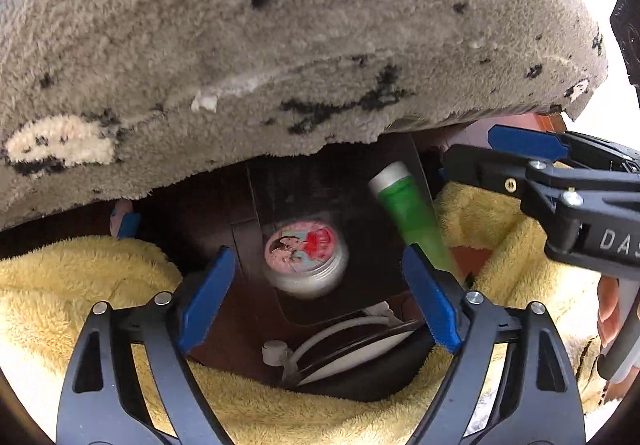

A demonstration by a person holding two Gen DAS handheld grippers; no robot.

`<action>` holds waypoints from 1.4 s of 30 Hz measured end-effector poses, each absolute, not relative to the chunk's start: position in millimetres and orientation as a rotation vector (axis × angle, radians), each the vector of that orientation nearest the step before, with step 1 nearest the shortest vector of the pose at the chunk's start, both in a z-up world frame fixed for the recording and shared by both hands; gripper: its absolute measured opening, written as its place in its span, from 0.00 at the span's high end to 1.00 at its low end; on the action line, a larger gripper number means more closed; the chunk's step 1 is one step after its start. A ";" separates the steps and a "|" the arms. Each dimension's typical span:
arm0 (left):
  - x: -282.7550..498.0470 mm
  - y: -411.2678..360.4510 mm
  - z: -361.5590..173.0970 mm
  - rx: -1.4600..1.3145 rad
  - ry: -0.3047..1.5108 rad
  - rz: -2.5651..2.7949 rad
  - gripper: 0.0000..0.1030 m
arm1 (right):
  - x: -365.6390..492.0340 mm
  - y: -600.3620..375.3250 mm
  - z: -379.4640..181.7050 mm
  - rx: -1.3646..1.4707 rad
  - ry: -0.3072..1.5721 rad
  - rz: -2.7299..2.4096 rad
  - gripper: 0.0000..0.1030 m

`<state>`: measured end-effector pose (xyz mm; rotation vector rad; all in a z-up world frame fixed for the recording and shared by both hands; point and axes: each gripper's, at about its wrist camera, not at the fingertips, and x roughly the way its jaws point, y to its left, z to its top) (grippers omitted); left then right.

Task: Collect trash
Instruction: 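Carry the tin and tube down below the bed edge to the bin with both tools, then open both tools to drop the tin and tube into the bin, then grasp the white tube with the right tool while the left tool grasps the large green bottle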

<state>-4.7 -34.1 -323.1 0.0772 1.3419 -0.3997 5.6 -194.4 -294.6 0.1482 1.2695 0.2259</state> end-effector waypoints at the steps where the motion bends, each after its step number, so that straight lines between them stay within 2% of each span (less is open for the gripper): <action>1: -4.8 -34.3 -320.9 0.079 1.335 -0.399 0.14 | 5.2 -195.9 -292.1 0.147 1.261 0.219 0.37; 6: -4.6 -35.6 -308.3 0.104 1.298 -0.386 0.09 | 5.7 -205.6 -280.2 0.151 1.223 0.187 0.34; 10: -4.6 -31.8 -294.0 0.117 1.249 -0.365 0.09 | 5.3 -218.0 -264.6 0.148 1.174 0.140 0.29; 19: -0.7 -16.9 -236.8 0.127 1.072 -0.296 0.09 | 7.2 -241.2 -209.3 0.127 1.013 0.082 0.26; 24: 13.4 -8.2 -204.4 0.127 0.986 -0.267 0.09 | 23.3 -247.9 -183.5 0.099 0.927 0.073 0.26; 33: 67.5 5.9 -177.8 0.114 0.916 -0.214 0.09 | 83.0 -244.3 -159.1 0.039 0.861 0.096 0.26; 36: 87.6 14.0 -172.4 0.089 0.912 -0.205 0.09 | 106.5 -240.6 -158.8 0.017 0.848 0.106 0.27; 42: 130.0 10.1 -167.1 0.090 0.897 -0.187 0.09 | 151.9 -238.2 -165.0 -0.034 0.857 0.116 0.37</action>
